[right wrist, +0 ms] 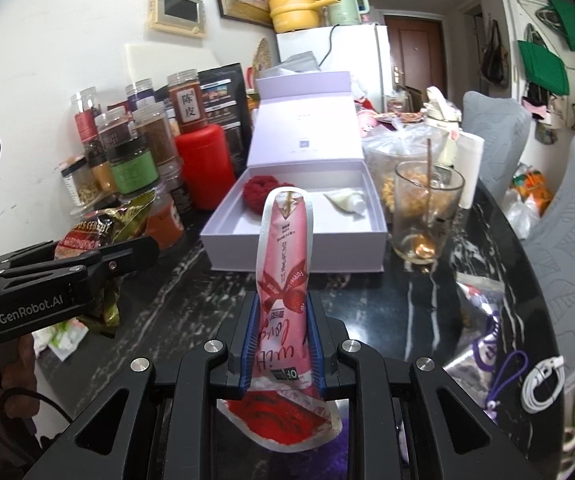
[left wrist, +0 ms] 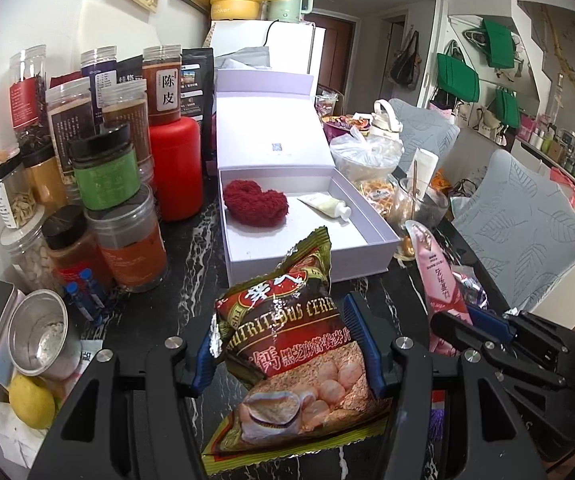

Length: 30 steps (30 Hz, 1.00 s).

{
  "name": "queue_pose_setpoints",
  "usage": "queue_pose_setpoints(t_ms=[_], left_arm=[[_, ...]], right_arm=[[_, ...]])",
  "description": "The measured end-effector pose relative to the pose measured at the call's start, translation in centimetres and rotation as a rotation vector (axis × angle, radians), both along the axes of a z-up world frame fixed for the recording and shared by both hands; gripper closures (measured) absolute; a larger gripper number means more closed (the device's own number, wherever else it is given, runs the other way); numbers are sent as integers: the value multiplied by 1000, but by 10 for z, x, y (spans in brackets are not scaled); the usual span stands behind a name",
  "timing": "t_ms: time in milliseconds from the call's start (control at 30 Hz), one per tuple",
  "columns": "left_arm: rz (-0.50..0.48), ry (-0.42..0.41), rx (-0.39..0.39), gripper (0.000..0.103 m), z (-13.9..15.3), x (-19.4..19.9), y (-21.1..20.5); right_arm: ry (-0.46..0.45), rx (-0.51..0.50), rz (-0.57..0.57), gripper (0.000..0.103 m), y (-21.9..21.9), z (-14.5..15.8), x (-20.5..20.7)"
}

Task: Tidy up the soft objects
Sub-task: 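Carry the cereal bag and pink pouch over to the lavender box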

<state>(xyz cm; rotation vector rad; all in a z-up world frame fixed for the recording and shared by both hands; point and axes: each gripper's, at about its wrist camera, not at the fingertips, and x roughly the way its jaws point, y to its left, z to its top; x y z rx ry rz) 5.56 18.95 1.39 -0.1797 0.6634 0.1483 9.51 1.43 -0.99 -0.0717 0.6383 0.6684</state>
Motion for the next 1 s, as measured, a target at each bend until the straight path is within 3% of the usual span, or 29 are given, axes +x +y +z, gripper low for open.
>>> queue_pose_setpoints(t_ms=[1000], left_arm=[[-91,-112,13,46,50,103,25]], right_arm=[[-62,38,-31,80,43,52,101]])
